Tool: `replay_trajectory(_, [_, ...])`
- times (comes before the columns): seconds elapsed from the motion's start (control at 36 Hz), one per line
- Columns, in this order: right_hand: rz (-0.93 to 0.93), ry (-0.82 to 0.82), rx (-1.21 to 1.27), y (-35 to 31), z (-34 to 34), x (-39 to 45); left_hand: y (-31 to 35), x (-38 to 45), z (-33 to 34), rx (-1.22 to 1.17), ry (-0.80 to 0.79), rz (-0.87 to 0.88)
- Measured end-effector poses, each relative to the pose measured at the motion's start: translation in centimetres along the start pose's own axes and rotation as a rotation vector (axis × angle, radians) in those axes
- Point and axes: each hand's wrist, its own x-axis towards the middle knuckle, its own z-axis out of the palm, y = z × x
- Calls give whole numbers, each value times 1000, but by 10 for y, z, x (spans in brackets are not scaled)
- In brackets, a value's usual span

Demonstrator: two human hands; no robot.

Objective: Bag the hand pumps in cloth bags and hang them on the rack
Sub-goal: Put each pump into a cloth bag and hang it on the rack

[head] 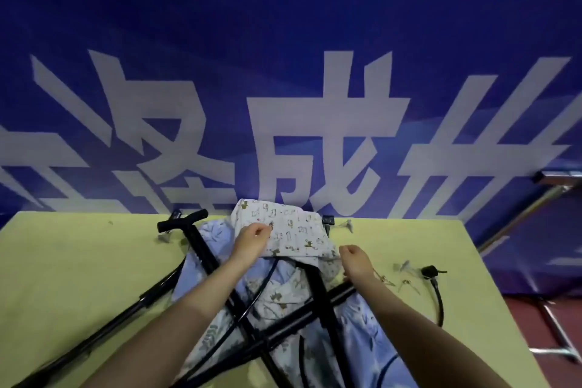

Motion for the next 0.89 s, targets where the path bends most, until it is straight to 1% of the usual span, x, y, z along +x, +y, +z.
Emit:
replay_trajectory(0.03, [-9, 5, -19, -1, 4, 4, -1, 6, 5, -6, -2, 5])
replay_trajectory(0.08, [49, 10, -68, 1, 10, 17, -2, 13, 15, 32, -37, -6])
replay_trajectory(0.19, [196, -18, -35, 3, 26, 35, -15, 23, 33, 142, -114, -56])
replay_trajectory(0.28, [271, -55, 58, 3, 31, 39, -27, 25, 39, 189, -126, -70])
replay_trajectory(0.39, [278, -103, 233, 8, 33, 39, -47, 31, 42, 172, -171, -100])
replay_trajectory(0.5, [299, -29, 312, 10, 28, 42, -56, 34, 43, 184, -217, -67])
replay_trajectory(0.58, [254, 54, 362, 7, 22, 37, -62, 34, 44, 182, -241, -41])
replay_trajectory(0.64, [217, 48, 433, 1, 17, 29, -65, 34, 42, 125, -255, -54])
replay_trajectory(0.69, [130, 59, 519, -9, 11, 17, -62, 31, 39, 15, -261, -78])
replay_trajectory(0.75, [24, 47, 608, -26, 0, 4, -53, 27, 35, -110, -225, -91])
replay_trajectory(0.89, [-220, -35, 689, -89, -34, -34, 2, -3, 25, -407, -127, -77])
